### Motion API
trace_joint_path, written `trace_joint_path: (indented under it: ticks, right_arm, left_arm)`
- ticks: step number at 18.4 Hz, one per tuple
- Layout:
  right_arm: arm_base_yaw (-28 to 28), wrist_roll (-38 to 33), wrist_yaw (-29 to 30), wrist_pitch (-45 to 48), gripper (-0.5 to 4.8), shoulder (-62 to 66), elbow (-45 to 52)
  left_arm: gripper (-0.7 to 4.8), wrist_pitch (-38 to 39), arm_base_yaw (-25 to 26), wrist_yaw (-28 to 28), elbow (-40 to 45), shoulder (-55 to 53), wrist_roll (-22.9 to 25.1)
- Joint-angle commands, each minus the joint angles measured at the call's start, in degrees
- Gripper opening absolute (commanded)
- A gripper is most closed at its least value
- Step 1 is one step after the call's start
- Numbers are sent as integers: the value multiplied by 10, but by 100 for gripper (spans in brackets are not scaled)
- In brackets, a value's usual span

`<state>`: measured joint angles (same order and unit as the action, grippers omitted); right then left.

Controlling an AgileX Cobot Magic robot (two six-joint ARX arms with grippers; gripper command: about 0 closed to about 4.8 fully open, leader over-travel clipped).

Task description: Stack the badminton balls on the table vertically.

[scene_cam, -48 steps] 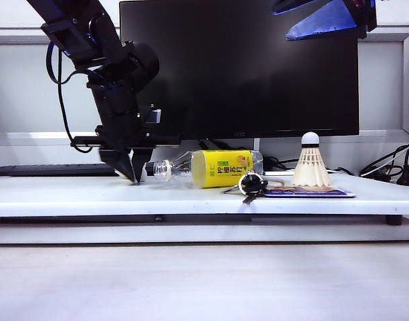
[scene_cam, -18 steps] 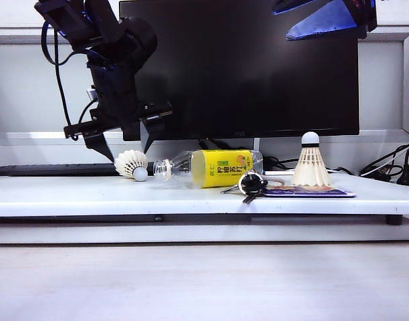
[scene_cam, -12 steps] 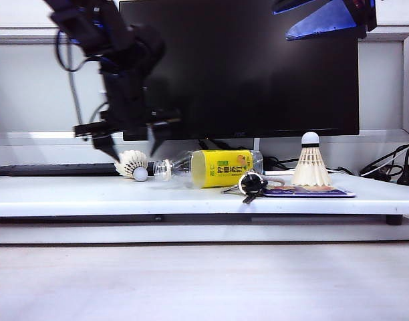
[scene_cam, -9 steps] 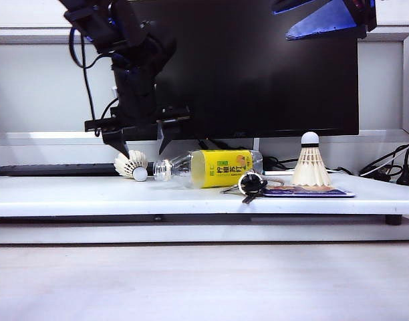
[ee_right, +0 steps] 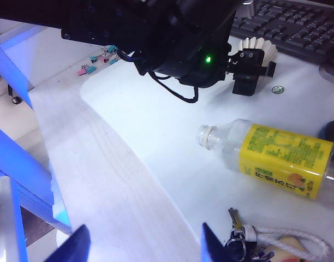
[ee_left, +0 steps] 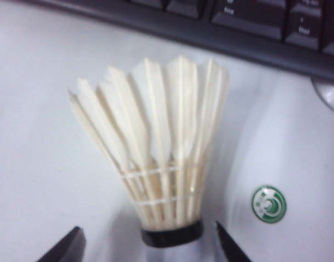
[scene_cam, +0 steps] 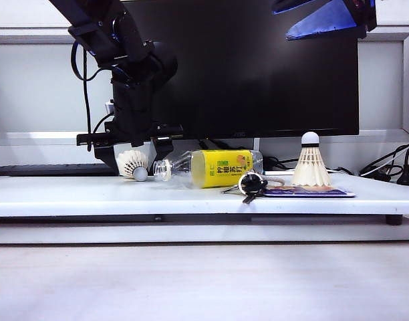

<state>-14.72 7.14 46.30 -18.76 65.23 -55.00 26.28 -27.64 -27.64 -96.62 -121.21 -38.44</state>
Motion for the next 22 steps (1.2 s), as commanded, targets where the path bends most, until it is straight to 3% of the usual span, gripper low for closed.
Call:
trace_joint_path:
  ticks: [1,15,17,21,22]
  right_arm:
    - [0,-1,4,10,261,-2,-2]
    - [0,-1,3,10,260,-2,-2]
    - [0,-1,3,10,260,-2,-2]
    - [0,-1,3,10,261,-2,-2]
    - [0,-1,3,10,260,-2,-2]
  left_arm:
    - [309,-18,0,-7,-3,-2,-2]
    - [305,-51,0,-2,-6,-27,3]
    - [269,-54,0,4,-6,-32,3]
    - [261,-54,0,9,-6,-38,3]
    - [224,-55,0,9,-6,-38,3]
